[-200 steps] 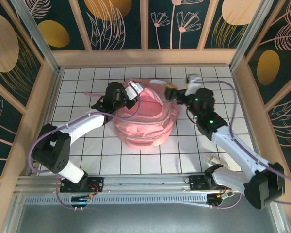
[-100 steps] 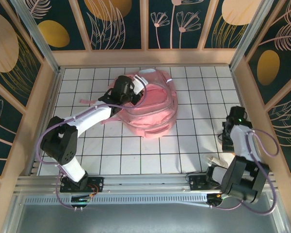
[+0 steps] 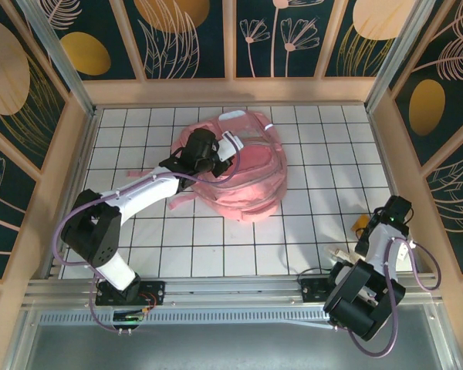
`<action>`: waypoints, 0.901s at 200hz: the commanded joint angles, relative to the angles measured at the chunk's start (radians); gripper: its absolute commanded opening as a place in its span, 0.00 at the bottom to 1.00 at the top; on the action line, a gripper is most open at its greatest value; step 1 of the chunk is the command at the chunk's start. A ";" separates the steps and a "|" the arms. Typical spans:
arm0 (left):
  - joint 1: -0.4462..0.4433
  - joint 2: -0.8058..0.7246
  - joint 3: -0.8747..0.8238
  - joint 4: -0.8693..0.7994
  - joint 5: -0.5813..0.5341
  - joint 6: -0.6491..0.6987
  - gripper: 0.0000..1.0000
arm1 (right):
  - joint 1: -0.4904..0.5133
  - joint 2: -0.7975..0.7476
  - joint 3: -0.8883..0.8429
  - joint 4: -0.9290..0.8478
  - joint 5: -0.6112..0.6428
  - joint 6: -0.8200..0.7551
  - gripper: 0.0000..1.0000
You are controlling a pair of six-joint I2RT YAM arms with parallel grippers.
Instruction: Pack books, pencil case, and school supplies into a backpack
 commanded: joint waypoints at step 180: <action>0.001 -0.086 -0.034 0.035 -0.007 0.071 0.00 | -0.006 -0.082 0.061 0.014 0.011 -0.056 0.00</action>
